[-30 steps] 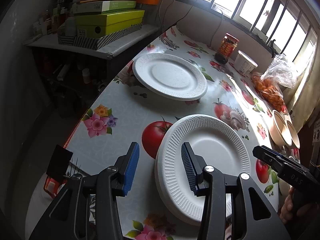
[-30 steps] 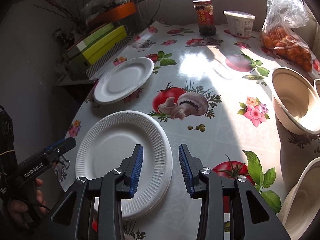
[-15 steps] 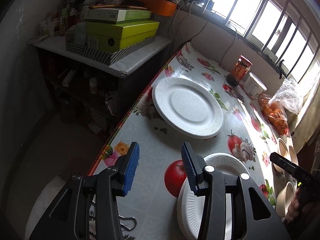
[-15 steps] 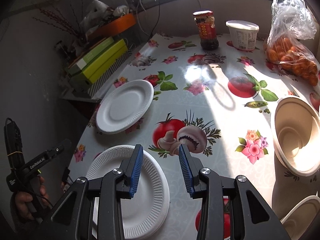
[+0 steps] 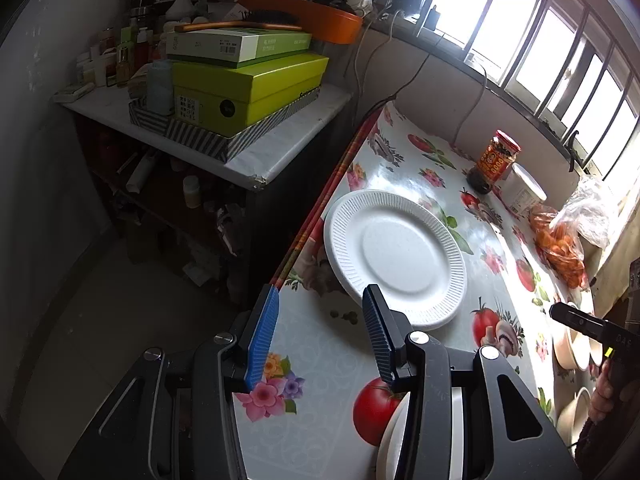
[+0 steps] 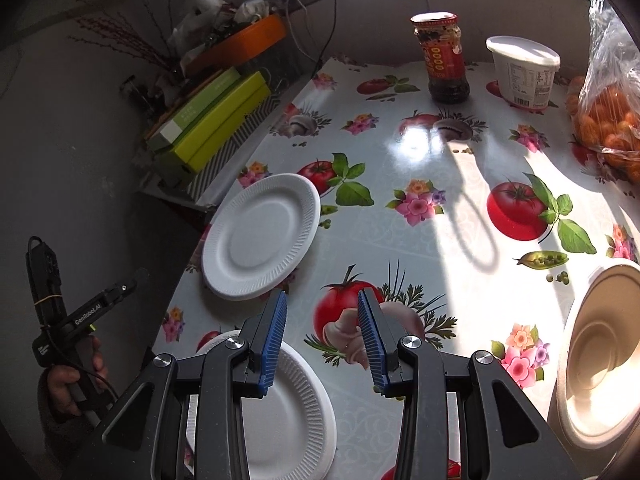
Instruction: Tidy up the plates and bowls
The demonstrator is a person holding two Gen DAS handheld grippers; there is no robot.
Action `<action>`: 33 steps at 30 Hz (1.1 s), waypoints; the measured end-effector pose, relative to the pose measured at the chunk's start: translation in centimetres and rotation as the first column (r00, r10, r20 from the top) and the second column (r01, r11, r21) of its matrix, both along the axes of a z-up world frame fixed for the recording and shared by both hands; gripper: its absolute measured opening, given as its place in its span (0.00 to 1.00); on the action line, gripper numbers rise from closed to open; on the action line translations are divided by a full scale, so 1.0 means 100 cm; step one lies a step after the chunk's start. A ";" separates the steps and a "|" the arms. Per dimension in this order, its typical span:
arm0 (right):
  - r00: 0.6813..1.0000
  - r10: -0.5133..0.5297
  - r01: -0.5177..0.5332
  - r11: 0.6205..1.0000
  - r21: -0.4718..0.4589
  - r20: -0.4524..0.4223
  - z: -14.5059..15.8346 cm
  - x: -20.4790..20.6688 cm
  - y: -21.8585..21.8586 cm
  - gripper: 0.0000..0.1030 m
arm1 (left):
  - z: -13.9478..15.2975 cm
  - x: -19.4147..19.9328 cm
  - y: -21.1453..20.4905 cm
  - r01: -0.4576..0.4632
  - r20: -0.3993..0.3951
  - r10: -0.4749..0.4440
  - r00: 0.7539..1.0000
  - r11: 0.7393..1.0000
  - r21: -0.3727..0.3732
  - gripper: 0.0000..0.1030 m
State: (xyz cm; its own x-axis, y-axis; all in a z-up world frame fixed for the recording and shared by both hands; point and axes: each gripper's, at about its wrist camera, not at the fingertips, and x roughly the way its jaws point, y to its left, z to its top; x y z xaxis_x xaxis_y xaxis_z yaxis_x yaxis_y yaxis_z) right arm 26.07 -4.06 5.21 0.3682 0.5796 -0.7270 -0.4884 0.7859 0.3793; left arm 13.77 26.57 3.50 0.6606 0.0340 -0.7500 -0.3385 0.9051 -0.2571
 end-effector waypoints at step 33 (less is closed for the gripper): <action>0.971 0.134 -0.134 0.991 0.013 -0.196 -0.067 0.073 0.075 0.38 | -0.045 0.071 0.008 0.039 -0.114 -0.048 0.992 0.997 -0.073 0.44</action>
State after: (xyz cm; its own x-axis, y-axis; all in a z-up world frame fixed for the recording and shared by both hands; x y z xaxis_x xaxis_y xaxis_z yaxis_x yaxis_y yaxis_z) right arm 33.42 3.39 -1.47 0.1373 0.6136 -0.7776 -0.5053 0.7186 0.4778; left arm 20.88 27.41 -0.96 0.5687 -0.0487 -0.8211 -0.3304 0.9006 -0.2823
